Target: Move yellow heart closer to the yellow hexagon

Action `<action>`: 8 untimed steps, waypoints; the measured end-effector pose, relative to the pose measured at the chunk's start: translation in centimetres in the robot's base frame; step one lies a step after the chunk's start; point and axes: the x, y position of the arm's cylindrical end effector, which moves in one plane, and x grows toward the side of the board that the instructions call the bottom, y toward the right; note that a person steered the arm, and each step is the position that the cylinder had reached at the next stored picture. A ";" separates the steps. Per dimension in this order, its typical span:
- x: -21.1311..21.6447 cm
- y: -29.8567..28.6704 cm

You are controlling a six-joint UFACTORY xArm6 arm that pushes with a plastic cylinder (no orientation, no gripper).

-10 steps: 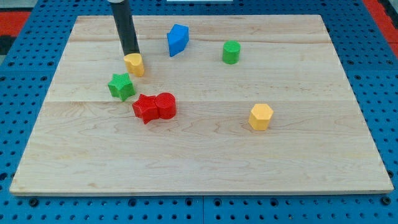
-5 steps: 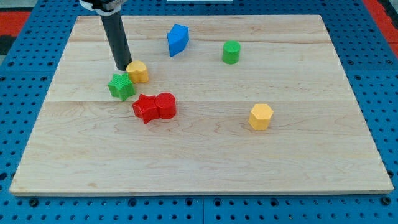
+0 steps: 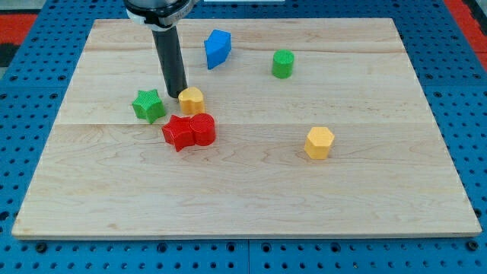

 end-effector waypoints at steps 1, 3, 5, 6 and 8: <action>1.4 0.0; 3.1 1.7; 3.7 4.9; 4.0 6.9; 4.7 10.8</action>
